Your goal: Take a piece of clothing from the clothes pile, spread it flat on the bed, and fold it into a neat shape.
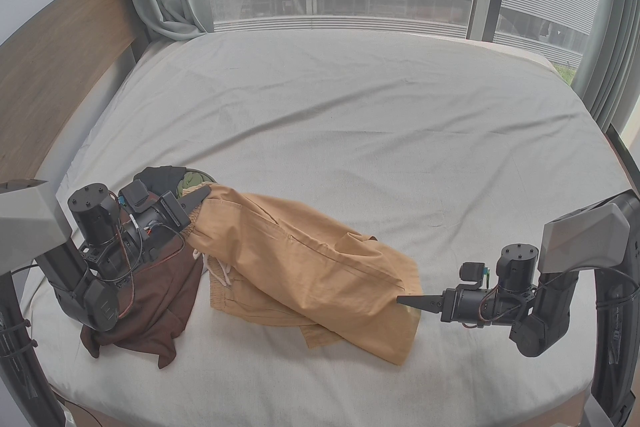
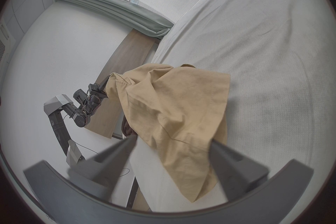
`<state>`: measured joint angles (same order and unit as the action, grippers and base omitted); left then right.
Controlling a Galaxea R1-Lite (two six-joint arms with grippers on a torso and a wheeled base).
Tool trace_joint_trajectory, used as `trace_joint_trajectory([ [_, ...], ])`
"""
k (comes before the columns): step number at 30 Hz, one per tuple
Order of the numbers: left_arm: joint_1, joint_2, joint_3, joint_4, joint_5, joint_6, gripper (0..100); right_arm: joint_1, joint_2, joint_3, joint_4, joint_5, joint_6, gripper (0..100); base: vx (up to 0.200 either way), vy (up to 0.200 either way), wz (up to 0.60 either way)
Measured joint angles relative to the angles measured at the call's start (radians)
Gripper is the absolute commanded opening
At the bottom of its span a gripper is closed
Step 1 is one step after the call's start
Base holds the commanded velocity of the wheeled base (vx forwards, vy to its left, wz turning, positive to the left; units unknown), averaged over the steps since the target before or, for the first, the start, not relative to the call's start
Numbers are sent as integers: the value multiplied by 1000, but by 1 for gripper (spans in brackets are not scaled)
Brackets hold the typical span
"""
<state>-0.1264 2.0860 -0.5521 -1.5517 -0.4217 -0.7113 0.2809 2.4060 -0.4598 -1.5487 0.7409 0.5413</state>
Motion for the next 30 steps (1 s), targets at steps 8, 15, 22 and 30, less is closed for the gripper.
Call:
trace_joint_trajectory([
  [8, 2, 16, -3, 0, 0, 1, 0, -23, -47, 11, 0, 0, 3, 0, 0, 0, 0],
  [15, 6, 31, -8, 0, 1, 2, 0, -64, -121, 31, 1, 17, 14, 0, 0, 0, 0],
  [22, 4, 66, -3, 0, 0, 50, 0, -95, -222, 69, 2, 87, 70, 0, 0, 0, 0],
  [30, 6, 99, -2, 0, 0, 71, 0, -73, -204, 64, 2, 88, 70, 100, 0, 0, 0],
])
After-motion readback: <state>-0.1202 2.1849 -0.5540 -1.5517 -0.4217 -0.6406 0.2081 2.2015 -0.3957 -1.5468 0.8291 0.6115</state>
